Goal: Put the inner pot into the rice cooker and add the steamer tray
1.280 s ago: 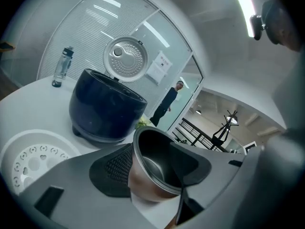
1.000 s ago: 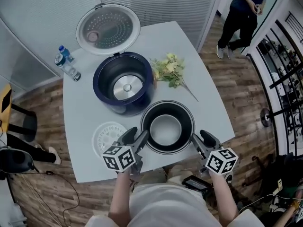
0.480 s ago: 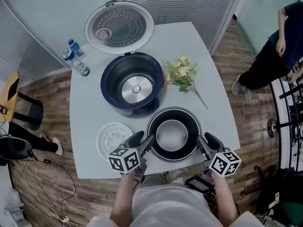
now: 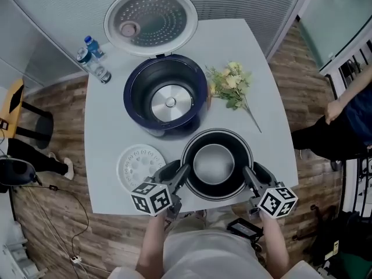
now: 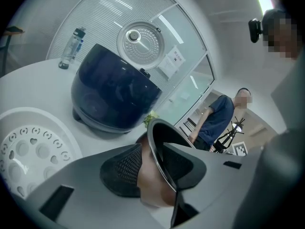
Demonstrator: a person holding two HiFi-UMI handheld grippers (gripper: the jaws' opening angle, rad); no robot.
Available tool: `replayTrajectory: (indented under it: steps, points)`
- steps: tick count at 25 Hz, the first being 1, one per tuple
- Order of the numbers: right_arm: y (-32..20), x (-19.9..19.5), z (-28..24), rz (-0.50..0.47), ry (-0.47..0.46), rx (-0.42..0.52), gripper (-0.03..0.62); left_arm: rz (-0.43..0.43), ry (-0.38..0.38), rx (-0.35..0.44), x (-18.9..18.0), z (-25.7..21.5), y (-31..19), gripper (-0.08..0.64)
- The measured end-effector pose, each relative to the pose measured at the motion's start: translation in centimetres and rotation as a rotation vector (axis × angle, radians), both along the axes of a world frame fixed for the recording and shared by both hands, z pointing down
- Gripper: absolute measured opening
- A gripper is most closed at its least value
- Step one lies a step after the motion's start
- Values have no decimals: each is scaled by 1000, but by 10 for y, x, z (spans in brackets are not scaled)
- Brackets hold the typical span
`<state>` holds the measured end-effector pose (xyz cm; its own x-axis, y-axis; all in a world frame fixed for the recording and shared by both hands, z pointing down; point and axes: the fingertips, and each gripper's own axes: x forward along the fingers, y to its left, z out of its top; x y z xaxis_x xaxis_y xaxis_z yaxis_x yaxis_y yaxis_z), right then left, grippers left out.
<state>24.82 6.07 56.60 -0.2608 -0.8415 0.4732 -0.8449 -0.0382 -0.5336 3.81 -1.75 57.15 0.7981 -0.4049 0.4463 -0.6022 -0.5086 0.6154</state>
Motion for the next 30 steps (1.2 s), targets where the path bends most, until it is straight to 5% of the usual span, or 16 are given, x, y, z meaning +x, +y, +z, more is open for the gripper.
replayTrajectory:
  steps: [6,30]
  points:
    - [-2,-7,-3,-30,-7,13,109,6,12,-4,2,-2,2,92]
    - [14,-10,-24,44,-10,19,87,55,39,-3,1,-21,8,55]
